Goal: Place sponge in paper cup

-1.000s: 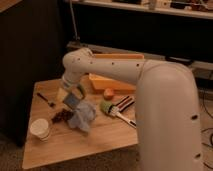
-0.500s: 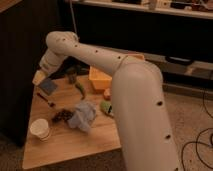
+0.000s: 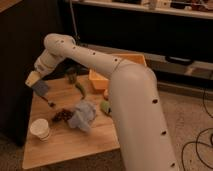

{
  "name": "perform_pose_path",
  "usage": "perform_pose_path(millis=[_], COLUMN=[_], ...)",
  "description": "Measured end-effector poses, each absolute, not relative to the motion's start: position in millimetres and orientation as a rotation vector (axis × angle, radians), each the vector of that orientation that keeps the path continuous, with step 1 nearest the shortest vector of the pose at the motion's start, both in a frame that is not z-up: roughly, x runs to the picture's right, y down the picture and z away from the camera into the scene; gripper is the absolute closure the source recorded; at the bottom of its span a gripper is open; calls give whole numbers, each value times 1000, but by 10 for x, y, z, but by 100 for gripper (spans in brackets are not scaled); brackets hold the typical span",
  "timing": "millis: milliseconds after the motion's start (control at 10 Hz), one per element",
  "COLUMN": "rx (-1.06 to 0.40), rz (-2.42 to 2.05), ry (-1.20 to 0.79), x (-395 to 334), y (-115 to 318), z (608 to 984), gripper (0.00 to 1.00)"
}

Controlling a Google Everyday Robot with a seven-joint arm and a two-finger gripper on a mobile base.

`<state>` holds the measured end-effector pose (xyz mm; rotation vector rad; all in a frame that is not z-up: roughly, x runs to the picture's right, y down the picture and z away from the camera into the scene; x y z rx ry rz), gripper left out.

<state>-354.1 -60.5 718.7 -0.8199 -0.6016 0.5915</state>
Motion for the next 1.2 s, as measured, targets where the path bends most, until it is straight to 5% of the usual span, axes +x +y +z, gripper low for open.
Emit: perform_pose_path(millis=[600, 1200], rx=[-766, -892], rz=[479, 388], ry=[-684, -715], x=[-3353, -3708], y=[-468, -97], z=[6922, 6706], gripper=[100, 100])
